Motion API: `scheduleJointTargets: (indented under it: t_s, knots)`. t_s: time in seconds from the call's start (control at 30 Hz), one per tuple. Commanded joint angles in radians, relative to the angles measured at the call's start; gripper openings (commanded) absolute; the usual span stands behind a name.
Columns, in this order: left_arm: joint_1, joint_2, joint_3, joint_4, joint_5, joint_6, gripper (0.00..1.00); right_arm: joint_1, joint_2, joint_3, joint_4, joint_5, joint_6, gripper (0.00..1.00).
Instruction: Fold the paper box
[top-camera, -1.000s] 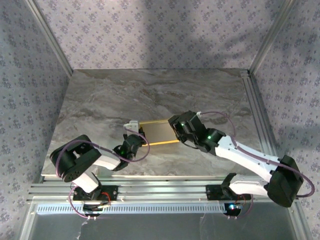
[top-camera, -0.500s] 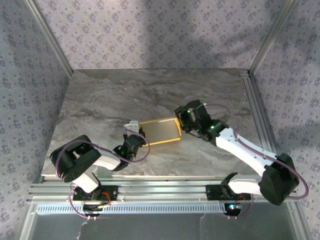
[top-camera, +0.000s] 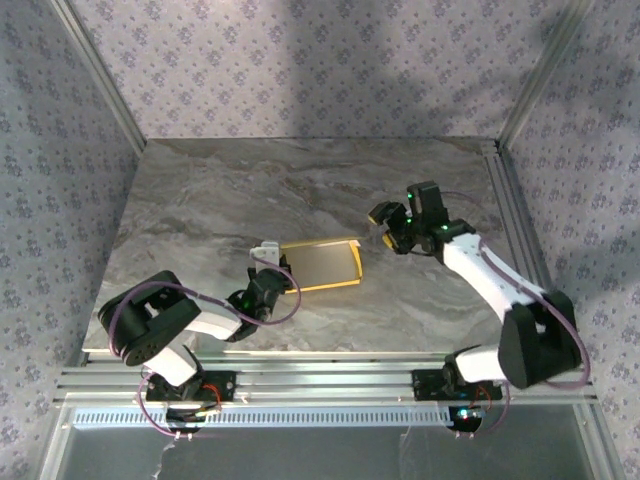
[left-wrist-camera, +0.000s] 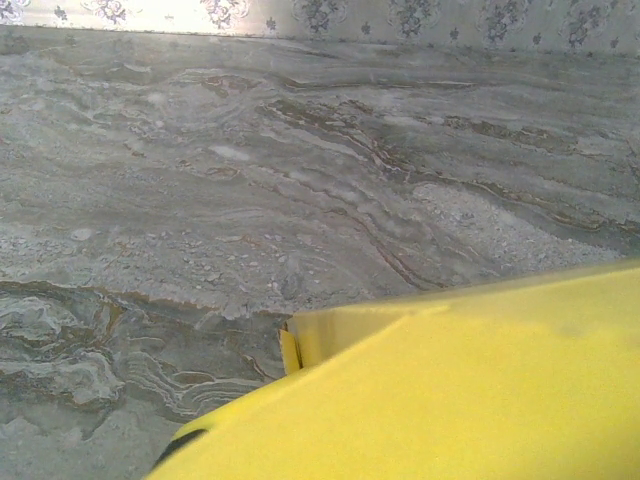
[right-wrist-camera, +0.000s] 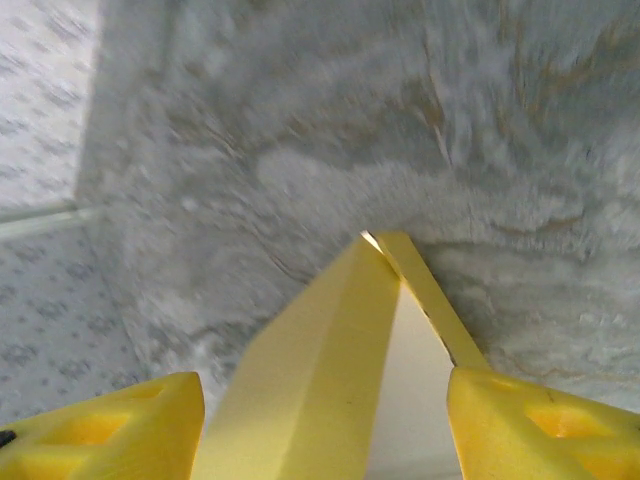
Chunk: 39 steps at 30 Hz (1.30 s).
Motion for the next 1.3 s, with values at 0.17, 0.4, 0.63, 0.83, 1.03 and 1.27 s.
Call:
scheduleJointTargets:
  t_s: [0.17,0.4,0.63,0.83,1.03,1.27]
  knots:
    - [-0.006,-0.019,0.017,-0.079,-0.005,0.020,0.00,0.055,0.077,0.059,0.056,-0.129,0.032,0.67]
    - [-0.012,-0.013,0.023,-0.079,-0.004,0.020,0.00,0.091,0.096,0.049,0.106,-0.109,0.098,0.67]
    - [-0.017,-0.012,0.026,-0.077,-0.007,0.020,0.00,0.140,0.086,0.020,0.147,-0.069,0.172,0.65]
    - [-0.024,-0.006,0.030,-0.076,-0.011,0.021,0.00,0.152,0.083,0.017,0.132,-0.041,0.191,0.60]
    - [-0.032,-0.005,0.037,-0.080,-0.016,0.032,0.00,0.153,0.083,0.003,0.141,-0.033,0.206,0.53]
    - [-0.040,0.000,0.049,-0.087,-0.019,0.040,0.00,0.164,0.090,-0.002,0.157,-0.036,0.237,0.45]
